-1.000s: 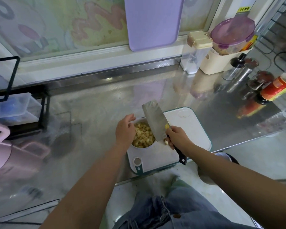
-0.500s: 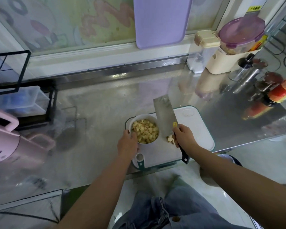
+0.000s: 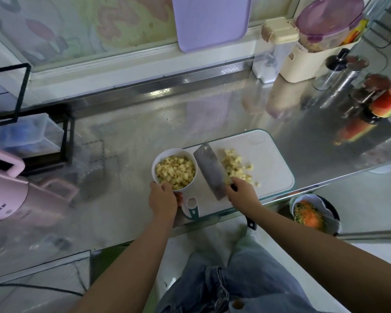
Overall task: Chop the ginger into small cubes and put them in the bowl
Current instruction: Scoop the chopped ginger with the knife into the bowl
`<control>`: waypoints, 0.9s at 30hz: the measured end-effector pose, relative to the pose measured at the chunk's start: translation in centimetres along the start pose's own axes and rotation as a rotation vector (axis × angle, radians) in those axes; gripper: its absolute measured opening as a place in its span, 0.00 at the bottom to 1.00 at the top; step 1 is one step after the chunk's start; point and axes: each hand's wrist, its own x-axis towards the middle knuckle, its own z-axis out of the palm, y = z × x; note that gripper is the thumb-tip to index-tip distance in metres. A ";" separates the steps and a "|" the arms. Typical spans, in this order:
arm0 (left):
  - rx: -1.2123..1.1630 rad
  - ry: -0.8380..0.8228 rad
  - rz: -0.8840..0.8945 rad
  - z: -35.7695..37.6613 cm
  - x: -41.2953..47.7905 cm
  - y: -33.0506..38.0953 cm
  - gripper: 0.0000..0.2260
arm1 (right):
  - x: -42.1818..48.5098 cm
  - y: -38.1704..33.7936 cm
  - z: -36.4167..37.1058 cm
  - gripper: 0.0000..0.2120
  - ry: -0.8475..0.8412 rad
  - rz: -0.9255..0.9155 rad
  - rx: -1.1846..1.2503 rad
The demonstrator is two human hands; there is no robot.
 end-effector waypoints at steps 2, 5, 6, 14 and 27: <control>-0.025 0.029 -0.009 -0.2 0.0 -0.1 0.09 | -0.3 0.1 0.8 0.10 -0.007 -0.047 -0.045; -0.052 0.040 -0.017 -0.3 0.0 0.0 0.09 | -0.1 0.8 0.6 0.08 0.020 -0.038 -0.077; -0.052 0.034 -0.023 -0.3 0.0 0.1 0.10 | 0.1 1.1 0.2 0.07 0.050 -0.012 -0.076; 0.014 -0.041 -0.029 1.5 -0.8 1.4 0.12 | 2.1 2.1 -3.4 0.10 0.100 0.063 0.052; 0.369 0.078 0.137 1.8 -0.6 3.1 0.18 | 7.1 2.8 -11.8 0.14 0.298 -0.268 -0.643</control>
